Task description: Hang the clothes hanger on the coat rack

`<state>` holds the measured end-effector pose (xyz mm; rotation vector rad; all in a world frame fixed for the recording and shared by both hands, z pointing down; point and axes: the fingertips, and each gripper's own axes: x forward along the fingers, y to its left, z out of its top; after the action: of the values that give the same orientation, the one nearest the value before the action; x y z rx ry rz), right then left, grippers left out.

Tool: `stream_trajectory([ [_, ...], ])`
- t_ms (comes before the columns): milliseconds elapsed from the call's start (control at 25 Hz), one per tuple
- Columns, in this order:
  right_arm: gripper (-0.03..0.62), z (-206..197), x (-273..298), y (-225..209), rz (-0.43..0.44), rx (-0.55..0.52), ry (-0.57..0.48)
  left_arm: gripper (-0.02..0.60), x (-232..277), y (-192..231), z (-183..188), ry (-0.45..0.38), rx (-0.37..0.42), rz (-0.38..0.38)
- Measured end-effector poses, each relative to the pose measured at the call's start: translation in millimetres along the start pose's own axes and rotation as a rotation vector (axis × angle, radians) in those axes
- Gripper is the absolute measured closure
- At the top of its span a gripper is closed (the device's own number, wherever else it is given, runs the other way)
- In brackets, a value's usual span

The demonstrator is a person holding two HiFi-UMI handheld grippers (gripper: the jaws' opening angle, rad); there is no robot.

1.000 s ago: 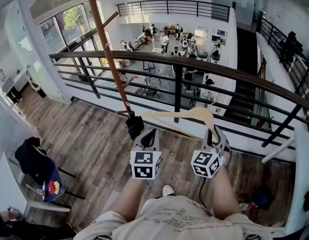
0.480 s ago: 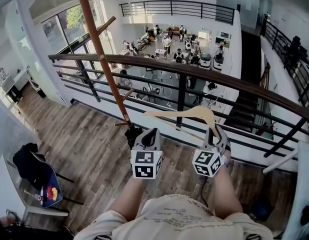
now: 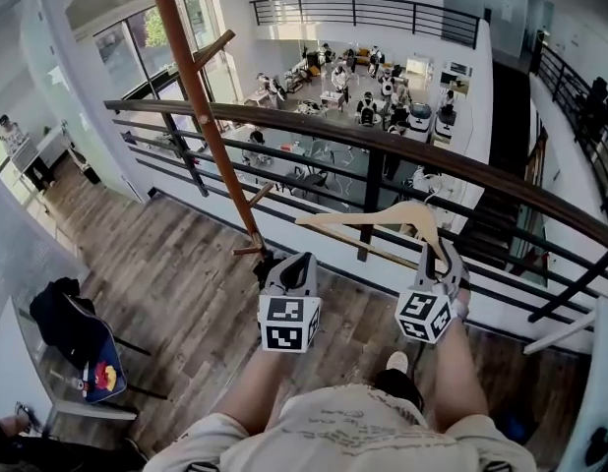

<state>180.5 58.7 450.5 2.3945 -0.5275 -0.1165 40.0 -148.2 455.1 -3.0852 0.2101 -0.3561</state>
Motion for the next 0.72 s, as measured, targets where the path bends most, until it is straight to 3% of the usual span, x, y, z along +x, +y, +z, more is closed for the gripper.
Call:
stream_trajectory([
  [280,0.508,14,50,4,0.042,-0.033,-0.054,0.577,22,26,3,0.005,-0.022,0.072],
  [720,0.508,16,171,17,0.195,-0.079,-0.158,0.577,105,42,15,0.028,-0.055,0.202],
])
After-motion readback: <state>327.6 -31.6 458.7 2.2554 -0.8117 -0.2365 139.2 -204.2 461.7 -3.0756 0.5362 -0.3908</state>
